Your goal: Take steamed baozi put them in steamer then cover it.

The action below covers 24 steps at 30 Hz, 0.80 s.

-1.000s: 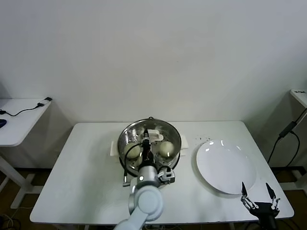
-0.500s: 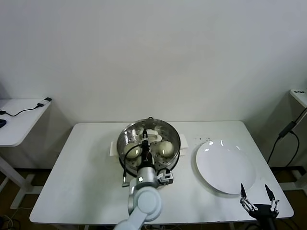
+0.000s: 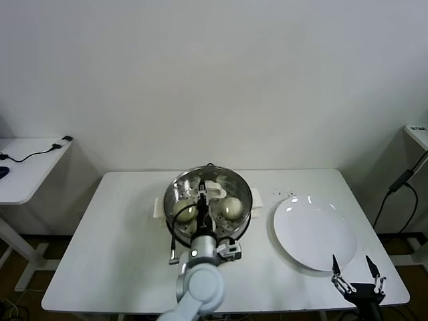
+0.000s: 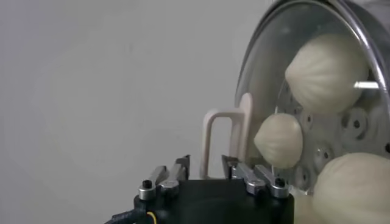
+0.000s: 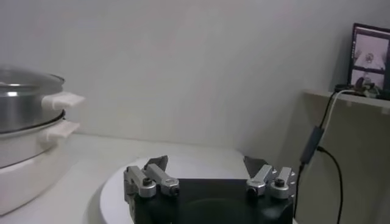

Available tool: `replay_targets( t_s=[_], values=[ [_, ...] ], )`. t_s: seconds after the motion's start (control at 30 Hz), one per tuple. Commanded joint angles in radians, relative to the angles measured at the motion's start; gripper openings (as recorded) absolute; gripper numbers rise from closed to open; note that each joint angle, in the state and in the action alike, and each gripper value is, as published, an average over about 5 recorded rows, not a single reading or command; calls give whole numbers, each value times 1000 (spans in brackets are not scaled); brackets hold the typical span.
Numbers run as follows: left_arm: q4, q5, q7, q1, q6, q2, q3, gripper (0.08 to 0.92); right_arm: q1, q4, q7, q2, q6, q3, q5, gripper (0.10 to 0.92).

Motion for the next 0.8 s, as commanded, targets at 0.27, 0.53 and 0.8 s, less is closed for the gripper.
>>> replay_targets(
  t_s=[0.27,0.53,0.8],
  values=[
    [-133,-160,-25,19,27,81,7,673,19,0,-17,-10,-1,-24,5,823],
    [-245,-267,-107,111,-20,168,-13,820,36,1,-34,-26,43,-45,57,823],
    [-312,-754,-444,249,-494,204,-231,823,65,-10,-92,-61,112,-57,126,823]
  ],
)
